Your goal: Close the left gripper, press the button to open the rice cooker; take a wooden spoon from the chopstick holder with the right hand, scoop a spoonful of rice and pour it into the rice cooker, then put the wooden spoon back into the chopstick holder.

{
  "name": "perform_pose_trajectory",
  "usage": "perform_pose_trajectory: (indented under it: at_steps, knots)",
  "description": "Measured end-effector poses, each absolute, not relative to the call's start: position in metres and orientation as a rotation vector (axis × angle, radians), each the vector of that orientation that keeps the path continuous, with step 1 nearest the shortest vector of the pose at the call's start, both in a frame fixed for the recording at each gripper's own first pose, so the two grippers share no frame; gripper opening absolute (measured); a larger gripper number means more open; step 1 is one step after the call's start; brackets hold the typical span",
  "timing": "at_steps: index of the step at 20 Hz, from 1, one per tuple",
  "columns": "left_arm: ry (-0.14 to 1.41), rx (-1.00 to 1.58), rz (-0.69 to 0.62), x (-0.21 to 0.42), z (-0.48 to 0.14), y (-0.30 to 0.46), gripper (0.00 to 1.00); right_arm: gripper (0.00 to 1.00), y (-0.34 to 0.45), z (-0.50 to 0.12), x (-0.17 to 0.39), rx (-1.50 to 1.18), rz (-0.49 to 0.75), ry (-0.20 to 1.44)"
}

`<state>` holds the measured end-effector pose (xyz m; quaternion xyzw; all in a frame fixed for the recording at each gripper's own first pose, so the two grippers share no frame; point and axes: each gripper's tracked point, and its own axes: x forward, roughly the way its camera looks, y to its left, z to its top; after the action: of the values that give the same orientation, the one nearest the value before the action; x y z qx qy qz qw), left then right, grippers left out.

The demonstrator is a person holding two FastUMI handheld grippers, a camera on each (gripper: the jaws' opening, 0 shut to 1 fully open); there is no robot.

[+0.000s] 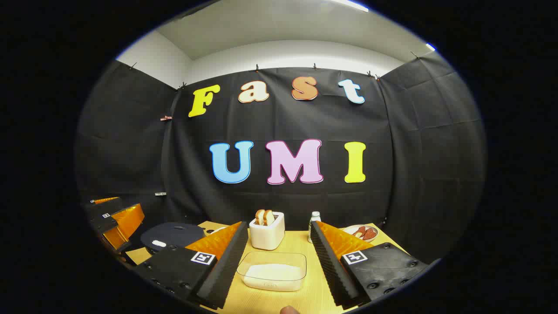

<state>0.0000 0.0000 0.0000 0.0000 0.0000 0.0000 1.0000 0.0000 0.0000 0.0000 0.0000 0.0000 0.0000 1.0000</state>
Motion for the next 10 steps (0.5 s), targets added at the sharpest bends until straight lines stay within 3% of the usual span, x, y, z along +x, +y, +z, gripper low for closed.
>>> perform_pose_trajectory:
  at_steps: [10]
  knots:
    - [0.002,-0.001,0.008,-0.0031,0.0002,-0.0087,0.97,0.9,-0.0042,-0.0011,0.0003,0.031,0.016,0.008]
